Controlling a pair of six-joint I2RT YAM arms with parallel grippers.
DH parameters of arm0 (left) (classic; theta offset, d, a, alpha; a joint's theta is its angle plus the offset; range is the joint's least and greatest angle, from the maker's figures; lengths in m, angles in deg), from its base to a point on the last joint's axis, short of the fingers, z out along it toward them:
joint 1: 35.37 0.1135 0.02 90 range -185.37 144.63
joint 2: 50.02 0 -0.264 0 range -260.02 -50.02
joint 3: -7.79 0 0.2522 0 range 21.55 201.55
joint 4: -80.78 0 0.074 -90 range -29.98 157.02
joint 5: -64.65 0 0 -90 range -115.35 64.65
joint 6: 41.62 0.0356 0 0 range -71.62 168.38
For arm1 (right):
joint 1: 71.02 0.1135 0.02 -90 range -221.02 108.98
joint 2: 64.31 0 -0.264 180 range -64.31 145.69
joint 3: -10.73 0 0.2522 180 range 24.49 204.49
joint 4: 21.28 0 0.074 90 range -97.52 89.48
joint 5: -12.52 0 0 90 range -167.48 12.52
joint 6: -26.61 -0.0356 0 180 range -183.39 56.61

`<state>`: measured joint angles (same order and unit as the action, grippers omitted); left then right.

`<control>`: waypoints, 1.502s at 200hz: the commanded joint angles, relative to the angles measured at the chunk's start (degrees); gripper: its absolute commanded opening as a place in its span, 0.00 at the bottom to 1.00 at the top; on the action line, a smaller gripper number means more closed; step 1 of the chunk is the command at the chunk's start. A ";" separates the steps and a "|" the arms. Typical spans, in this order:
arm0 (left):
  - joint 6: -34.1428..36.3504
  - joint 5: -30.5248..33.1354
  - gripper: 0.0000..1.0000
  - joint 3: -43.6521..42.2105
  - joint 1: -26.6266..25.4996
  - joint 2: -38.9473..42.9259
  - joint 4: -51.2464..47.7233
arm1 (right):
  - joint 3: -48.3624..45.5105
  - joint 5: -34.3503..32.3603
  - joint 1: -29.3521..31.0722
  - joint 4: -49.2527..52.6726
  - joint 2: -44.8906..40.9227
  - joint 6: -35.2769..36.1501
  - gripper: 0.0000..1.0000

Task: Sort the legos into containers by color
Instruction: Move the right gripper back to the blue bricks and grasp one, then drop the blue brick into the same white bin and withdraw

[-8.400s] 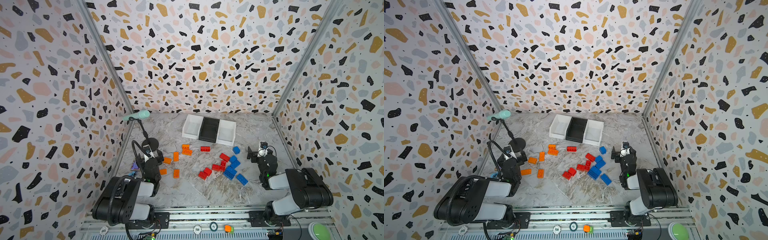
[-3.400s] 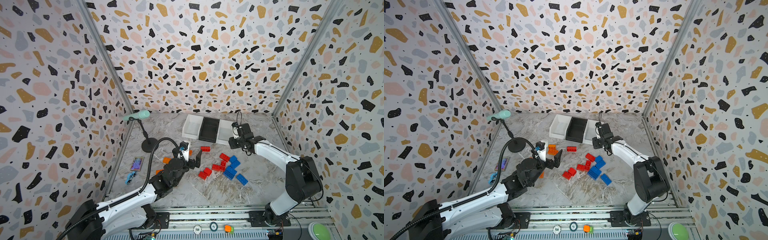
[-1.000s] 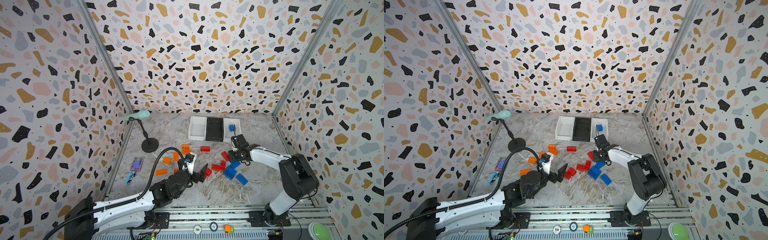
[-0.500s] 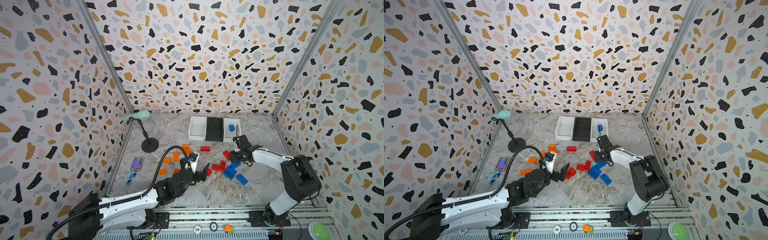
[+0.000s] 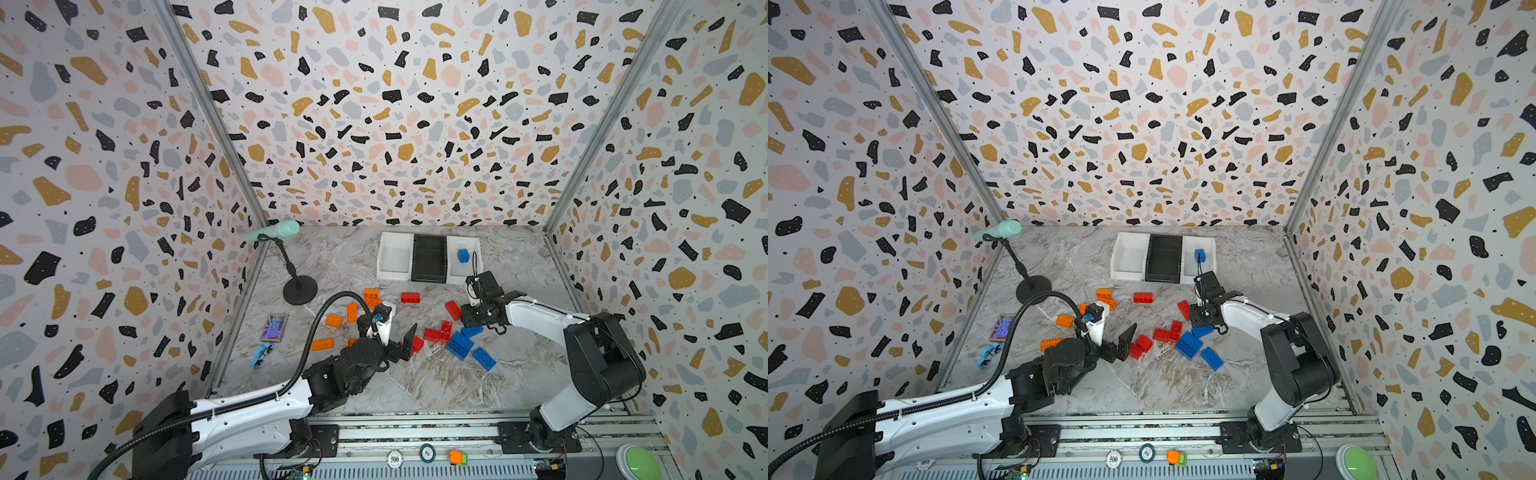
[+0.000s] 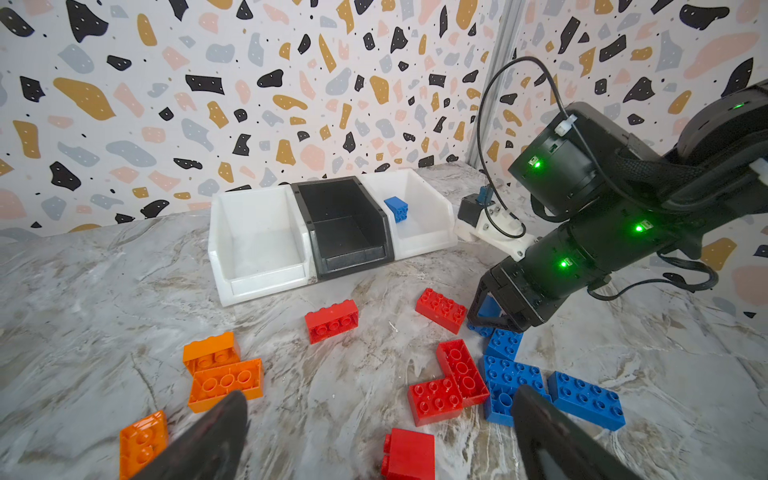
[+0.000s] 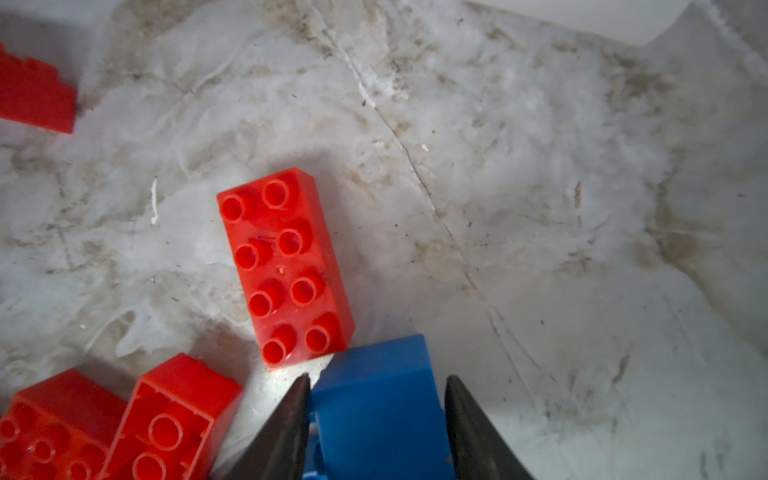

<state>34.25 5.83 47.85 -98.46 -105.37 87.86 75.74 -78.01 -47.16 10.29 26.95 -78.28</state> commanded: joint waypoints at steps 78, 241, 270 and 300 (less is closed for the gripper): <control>4.93 -1.43 1.00 3.77 -0.19 -7.83 7.52 | 28.30 -4.66 -3.43 2.05 10.58 0.37 0.41; 1.90 -4.30 1.00 2.97 -0.36 -6.28 7.72 | 20.57 -5.89 0.10 8.53 1.79 -3.19 0.67; -0.76 -4.97 1.00 -0.64 -1.56 -0.80 7.18 | 4.87 -4.24 1.03 6.39 -7.92 -7.72 0.68; -1.93 -4.31 1.00 -2.21 -2.61 3.14 4.82 | -4.64 -1.55 1.91 5.05 -13.53 -8.24 0.74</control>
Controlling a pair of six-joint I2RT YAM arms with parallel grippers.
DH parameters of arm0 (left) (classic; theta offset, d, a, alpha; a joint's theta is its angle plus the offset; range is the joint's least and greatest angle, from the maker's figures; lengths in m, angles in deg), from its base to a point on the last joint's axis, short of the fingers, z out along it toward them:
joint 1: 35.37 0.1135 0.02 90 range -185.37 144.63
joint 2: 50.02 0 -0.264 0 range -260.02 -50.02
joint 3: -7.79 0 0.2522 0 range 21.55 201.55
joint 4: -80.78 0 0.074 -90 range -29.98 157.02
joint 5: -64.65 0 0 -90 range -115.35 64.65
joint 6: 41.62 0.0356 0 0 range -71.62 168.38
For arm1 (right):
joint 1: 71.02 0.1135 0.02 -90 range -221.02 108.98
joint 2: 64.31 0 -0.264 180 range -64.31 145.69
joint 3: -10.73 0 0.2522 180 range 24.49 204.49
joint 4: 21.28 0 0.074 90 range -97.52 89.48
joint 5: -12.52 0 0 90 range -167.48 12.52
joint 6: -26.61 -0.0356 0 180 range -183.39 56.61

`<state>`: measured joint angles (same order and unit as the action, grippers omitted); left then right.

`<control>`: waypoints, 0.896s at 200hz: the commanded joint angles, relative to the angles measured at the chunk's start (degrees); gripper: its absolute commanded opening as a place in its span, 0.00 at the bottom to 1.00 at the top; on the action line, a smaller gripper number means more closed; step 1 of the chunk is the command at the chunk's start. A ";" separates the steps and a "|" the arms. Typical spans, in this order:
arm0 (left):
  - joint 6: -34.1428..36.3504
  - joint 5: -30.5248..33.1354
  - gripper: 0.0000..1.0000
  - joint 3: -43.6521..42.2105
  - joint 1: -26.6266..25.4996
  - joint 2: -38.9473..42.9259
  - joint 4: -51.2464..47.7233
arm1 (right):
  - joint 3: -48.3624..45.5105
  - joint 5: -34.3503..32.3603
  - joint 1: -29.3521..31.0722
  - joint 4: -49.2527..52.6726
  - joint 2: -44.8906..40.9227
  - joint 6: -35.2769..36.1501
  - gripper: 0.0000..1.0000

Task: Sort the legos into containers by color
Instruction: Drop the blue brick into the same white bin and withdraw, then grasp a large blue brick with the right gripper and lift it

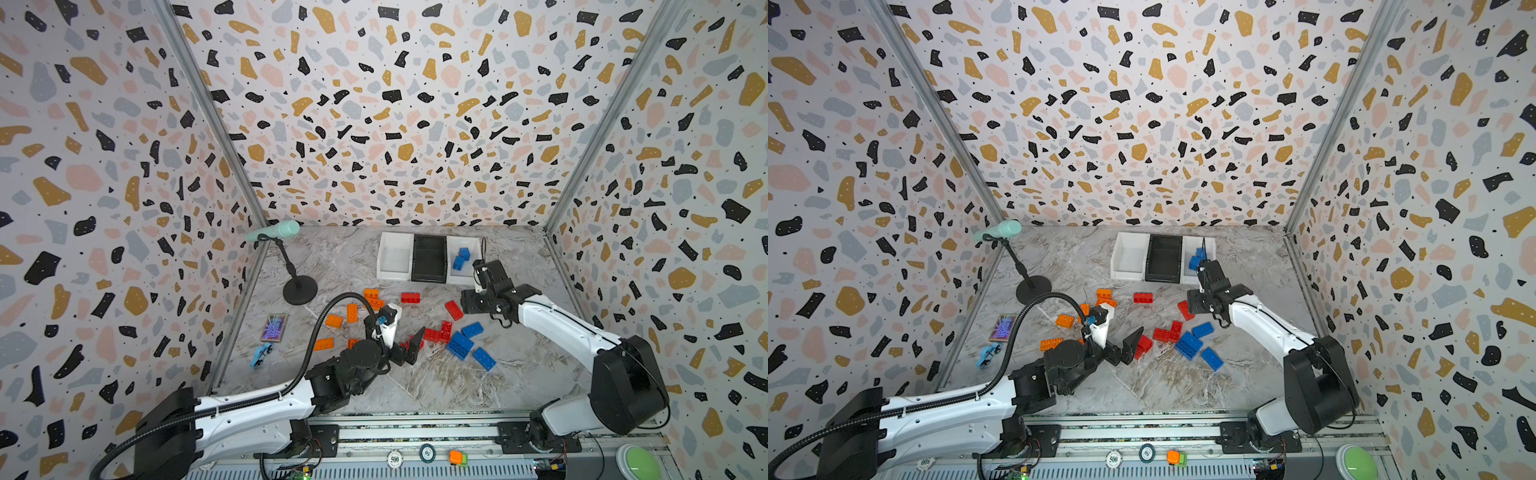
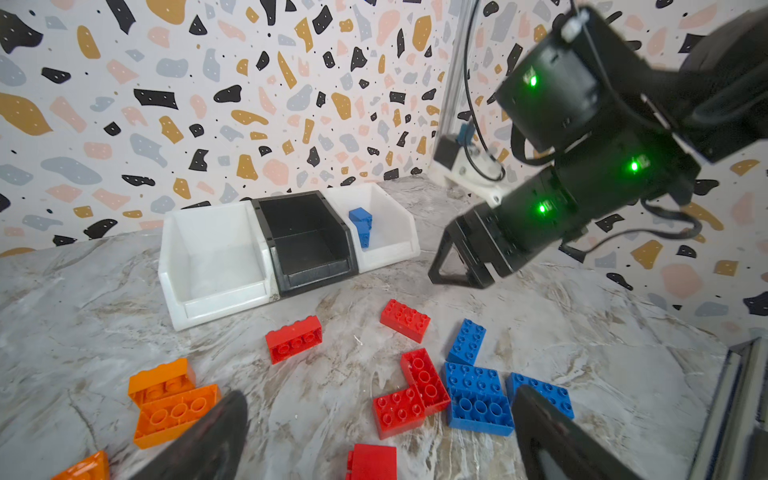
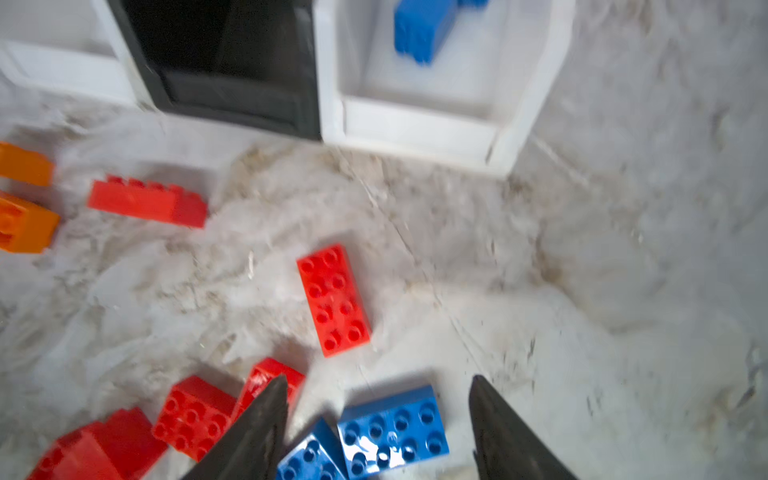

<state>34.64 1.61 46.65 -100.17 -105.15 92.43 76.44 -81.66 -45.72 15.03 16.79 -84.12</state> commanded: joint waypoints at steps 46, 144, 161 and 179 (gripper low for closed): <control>-3.04 1.72 1.00 -1.81 -1.37 5.69 -1.08 | -7.46 2.45 0.94 -1.68 -1.82 -0.95 0.75; -2.92 3.49 1.00 -2.08 -1.47 4.91 -1.07 | -7.75 -0.70 0.98 -4.70 4.75 -0.01 0.73; -2.69 3.62 1.00 -1.82 -1.47 4.26 -0.67 | -7.41 -2.15 0.89 -4.15 5.35 0.05 0.71; -2.44 3.64 1.00 -1.68 -1.47 3.84 -0.45 | -7.12 -2.75 0.81 -3.26 5.88 0.16 0.68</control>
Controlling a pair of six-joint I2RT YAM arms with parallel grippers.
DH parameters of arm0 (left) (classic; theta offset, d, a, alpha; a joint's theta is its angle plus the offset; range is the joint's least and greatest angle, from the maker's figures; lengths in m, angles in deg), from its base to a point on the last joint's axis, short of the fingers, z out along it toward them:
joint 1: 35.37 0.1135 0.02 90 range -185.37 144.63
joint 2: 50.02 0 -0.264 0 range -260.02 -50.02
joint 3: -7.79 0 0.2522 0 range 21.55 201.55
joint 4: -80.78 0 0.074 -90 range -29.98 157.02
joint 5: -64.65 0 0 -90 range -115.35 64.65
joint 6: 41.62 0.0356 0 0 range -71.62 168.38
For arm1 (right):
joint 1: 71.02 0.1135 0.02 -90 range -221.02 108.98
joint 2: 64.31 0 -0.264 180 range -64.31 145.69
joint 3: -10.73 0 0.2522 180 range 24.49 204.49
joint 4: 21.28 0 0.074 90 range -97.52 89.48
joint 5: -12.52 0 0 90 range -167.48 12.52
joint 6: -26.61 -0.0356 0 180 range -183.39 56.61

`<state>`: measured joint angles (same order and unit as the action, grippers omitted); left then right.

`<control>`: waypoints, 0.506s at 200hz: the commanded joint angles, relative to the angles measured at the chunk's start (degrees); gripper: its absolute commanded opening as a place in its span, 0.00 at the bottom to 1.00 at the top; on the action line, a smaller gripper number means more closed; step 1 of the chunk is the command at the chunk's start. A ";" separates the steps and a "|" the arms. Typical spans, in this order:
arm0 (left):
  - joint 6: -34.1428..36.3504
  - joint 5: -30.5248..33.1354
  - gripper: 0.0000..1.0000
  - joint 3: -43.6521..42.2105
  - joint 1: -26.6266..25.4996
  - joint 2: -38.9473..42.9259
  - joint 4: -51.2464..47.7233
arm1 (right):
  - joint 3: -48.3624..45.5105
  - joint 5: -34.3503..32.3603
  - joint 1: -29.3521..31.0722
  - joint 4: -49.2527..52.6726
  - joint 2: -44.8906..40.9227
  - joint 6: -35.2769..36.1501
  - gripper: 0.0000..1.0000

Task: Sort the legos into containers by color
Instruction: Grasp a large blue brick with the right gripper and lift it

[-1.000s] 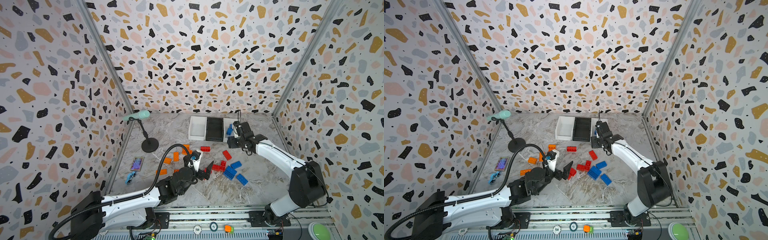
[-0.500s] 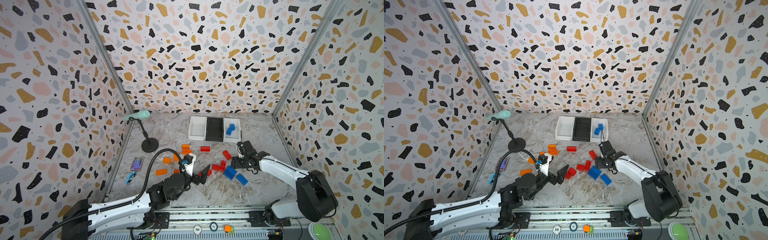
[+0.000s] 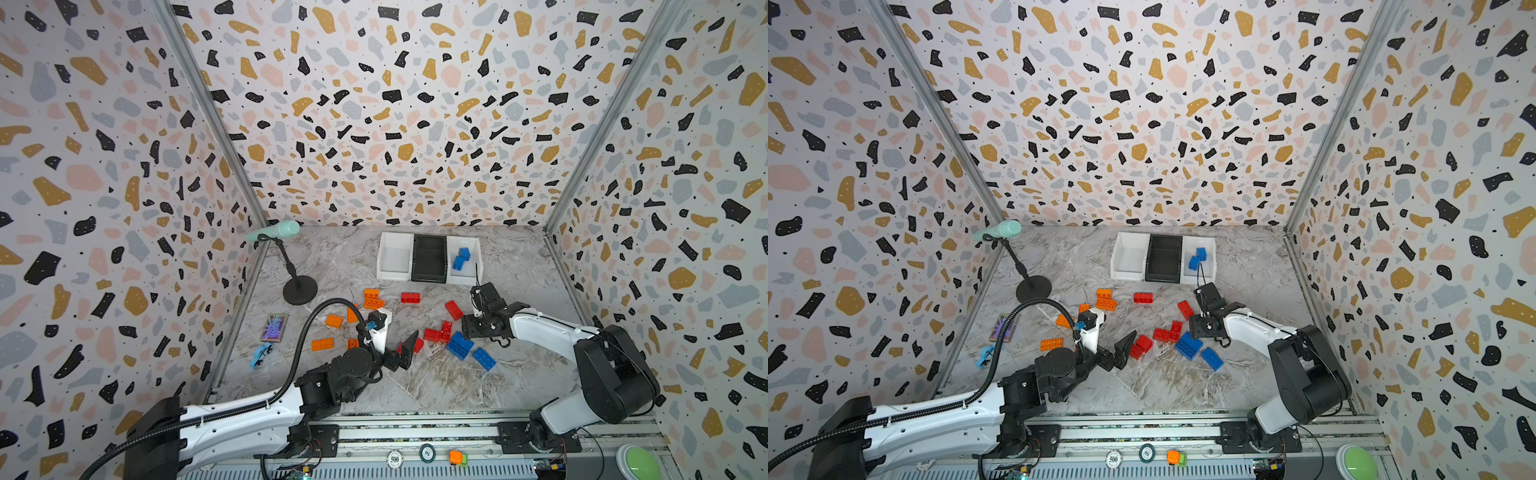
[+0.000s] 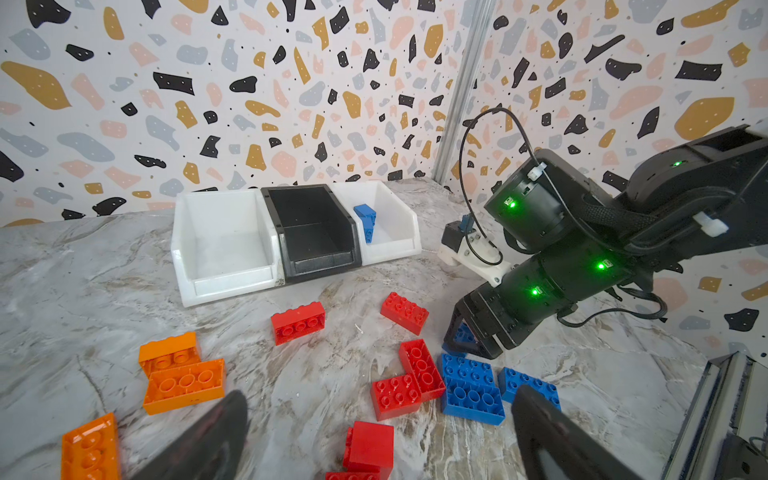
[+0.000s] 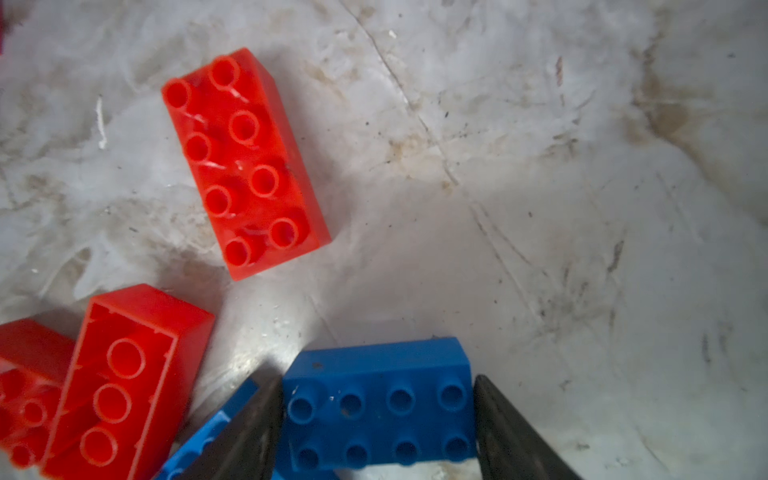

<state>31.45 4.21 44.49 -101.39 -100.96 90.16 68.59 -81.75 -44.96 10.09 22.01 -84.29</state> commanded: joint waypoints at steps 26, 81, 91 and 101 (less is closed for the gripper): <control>1.09 1.16 1.00 0.44 -0.25 -0.31 1.96 | 0.30 -2.44 -0.08 2.15 0.71 -0.24 0.67; 1.94 1.47 1.00 0.92 -0.25 -0.13 1.14 | 4.41 -2.26 0.03 4.52 -3.75 -0.98 0.52; 2.28 1.76 1.00 0.94 -0.25 -0.22 0.99 | 6.99 -2.97 -0.05 5.29 -4.68 -0.44 0.52; 2.57 2.20 1.00 0.97 -0.25 -0.36 0.96 | 10.17 -3.99 -0.31 6.05 -4.57 0.25 0.52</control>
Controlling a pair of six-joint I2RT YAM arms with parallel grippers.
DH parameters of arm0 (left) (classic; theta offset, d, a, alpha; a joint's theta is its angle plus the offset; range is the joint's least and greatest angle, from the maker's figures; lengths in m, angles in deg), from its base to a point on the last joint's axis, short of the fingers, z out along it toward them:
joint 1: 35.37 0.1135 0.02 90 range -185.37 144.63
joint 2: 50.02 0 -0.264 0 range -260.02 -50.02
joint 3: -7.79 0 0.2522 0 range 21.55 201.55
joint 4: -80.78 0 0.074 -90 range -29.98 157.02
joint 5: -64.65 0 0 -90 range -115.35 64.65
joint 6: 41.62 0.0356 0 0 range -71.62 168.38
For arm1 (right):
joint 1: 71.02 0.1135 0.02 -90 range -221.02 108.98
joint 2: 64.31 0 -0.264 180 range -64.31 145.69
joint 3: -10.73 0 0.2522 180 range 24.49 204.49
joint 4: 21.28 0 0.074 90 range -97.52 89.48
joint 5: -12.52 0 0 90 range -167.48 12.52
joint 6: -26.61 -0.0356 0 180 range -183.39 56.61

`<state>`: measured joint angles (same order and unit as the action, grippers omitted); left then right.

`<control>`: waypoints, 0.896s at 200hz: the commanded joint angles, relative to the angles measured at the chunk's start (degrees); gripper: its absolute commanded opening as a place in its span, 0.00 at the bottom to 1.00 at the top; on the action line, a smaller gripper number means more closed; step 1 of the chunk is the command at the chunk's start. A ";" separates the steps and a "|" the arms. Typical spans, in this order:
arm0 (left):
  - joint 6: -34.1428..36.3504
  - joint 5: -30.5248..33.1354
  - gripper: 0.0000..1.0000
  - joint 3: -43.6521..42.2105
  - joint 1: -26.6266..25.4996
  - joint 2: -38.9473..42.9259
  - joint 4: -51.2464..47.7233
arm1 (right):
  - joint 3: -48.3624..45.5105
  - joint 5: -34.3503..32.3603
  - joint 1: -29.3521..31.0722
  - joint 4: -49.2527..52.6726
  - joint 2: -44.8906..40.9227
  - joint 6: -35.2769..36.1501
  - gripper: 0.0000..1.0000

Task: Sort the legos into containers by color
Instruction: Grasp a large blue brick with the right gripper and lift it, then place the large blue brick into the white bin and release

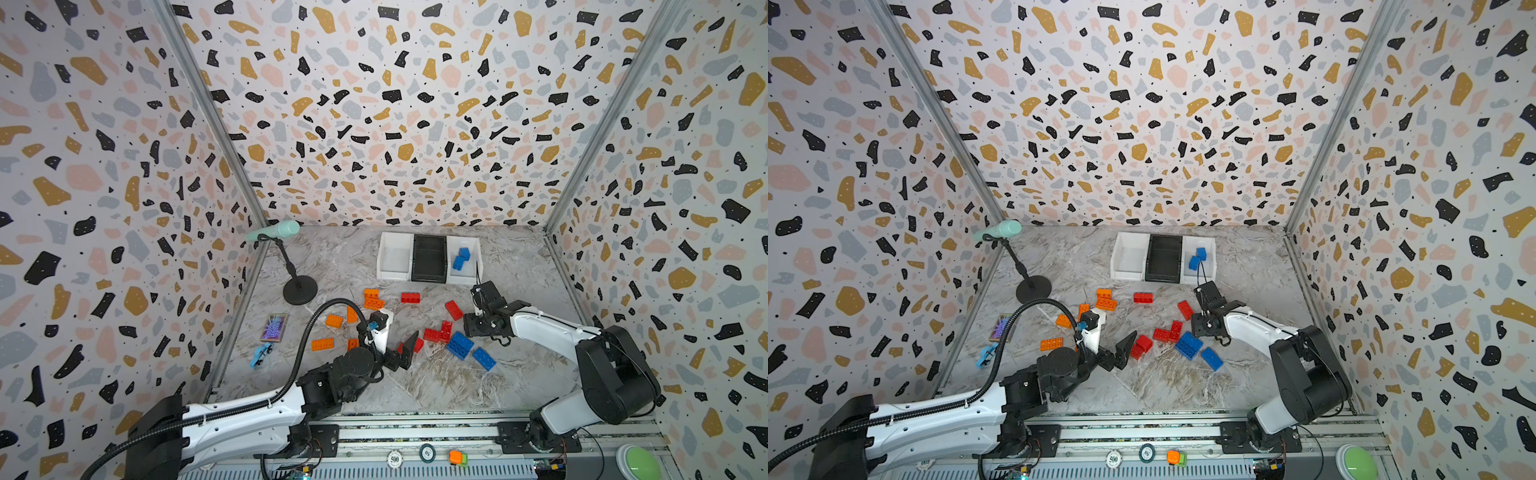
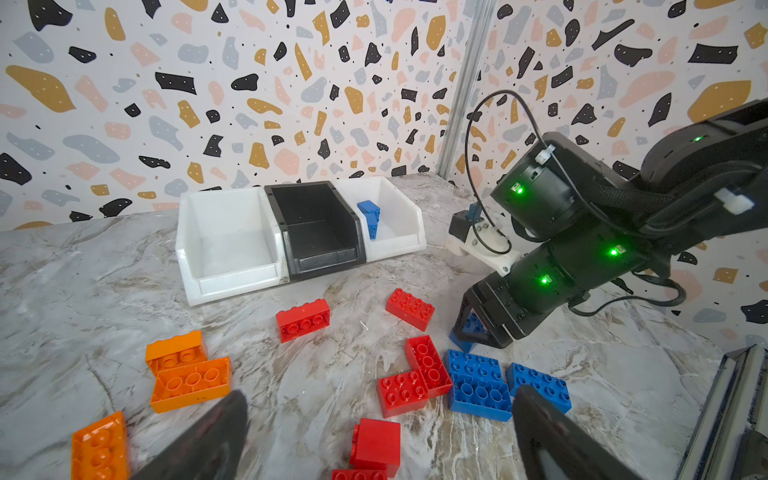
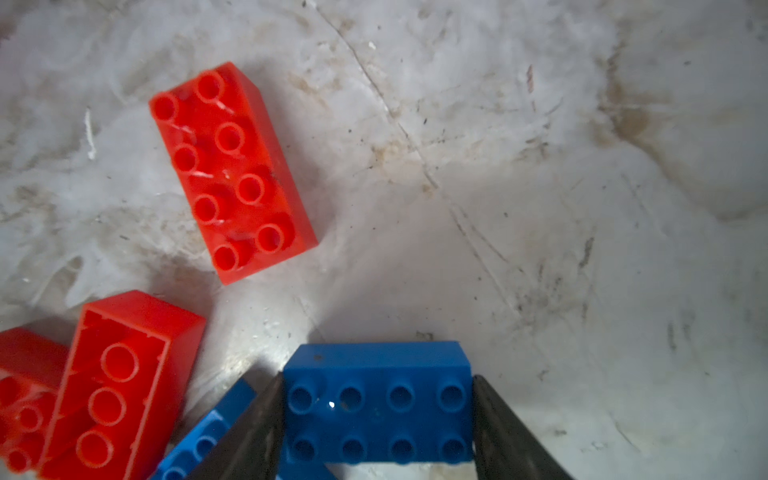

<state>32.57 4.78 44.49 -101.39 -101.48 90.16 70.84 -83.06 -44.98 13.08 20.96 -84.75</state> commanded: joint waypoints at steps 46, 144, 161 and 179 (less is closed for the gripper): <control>3.92 3.60 1.00 1.03 -0.23 -2.83 4.19 | 25.08 -3.03 -4.50 2.34 6.85 4.52 0.52; 8.71 4.67 1.00 7.40 0.44 -14.55 6.99 | 58.83 -1.67 -10.05 7.04 35.89 10.54 0.71; 9.18 3.39 1.00 8.51 0.71 -15.57 7.45 | 59.38 -0.90 -9.98 7.78 35.11 10.69 0.73; 9.69 1.73 1.00 9.81 0.65 -16.30 7.42 | 56.46 -0.14 -9.55 7.79 31.76 10.09 0.74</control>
<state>40.41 8.41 51.39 -101.00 -117.04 94.14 127.47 -84.33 -55.03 18.22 59.04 -75.42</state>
